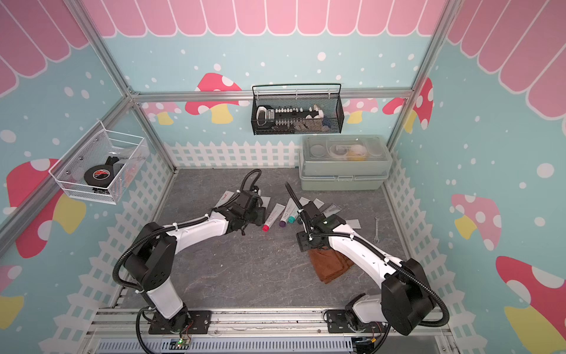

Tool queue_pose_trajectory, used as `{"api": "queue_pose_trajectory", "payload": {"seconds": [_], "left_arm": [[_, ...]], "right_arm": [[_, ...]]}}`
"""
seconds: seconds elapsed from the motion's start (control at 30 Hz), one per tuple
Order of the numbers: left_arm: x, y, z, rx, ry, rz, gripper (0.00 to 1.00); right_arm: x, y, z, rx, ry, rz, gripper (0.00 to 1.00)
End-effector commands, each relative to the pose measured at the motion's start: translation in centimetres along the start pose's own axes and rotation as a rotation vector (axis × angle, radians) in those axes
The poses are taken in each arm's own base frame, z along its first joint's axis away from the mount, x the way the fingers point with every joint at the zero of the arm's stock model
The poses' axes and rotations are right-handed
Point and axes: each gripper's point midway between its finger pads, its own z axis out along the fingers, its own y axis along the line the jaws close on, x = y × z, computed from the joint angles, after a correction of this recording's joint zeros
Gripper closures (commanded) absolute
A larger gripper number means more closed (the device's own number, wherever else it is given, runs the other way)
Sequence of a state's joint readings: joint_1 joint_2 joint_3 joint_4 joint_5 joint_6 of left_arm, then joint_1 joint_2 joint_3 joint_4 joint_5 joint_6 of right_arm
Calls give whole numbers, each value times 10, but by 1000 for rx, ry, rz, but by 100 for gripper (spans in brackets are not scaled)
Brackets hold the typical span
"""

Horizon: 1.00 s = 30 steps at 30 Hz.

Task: Wipe the surface of the toothpaste tube
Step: Move the toothpaste to the center of the board, then pick up the toothpaste from the center of the board.

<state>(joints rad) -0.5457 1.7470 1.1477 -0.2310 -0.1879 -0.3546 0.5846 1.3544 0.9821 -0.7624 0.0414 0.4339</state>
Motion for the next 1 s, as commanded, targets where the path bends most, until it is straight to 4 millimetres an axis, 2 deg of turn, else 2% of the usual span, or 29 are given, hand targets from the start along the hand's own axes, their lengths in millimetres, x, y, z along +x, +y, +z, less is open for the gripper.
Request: {"api": "queue_pose_trajectory", "payload": {"seconds": [0.0, 0.03, 0.07, 0.23, 0.37, 0.6, 0.8, 0.97], "left_arm": [[-14, 64, -15, -152, -19, -133, 39], [-14, 74, -15, -170, -11, -156, 39], [-14, 94, -14, -198, -3, -196, 39], [-5, 152, -7, -302, 60, -293, 39], [3, 180, 2, -333, 105, -356, 39], [3, 202, 28, -360, 165, -366, 39], [-9, 205, 44, -336, 182, -357, 39], [-2, 203, 57, -299, 234, -383, 39]], "right_arm": [[7, 3, 3, -9, 26, -30, 32], [8, 4, 2, -11, 24, -30, 32], [8, 4, 2, -11, 23, -30, 32], [8, 4, 1, -16, 17, -30, 32], [9, 6, 1, -21, 17, -35, 32], [11, 9, 0, -34, 16, -39, 32], [13, 14, 0, -53, 16, -53, 31], [12, 14, -3, -51, 7, -54, 31]]}}
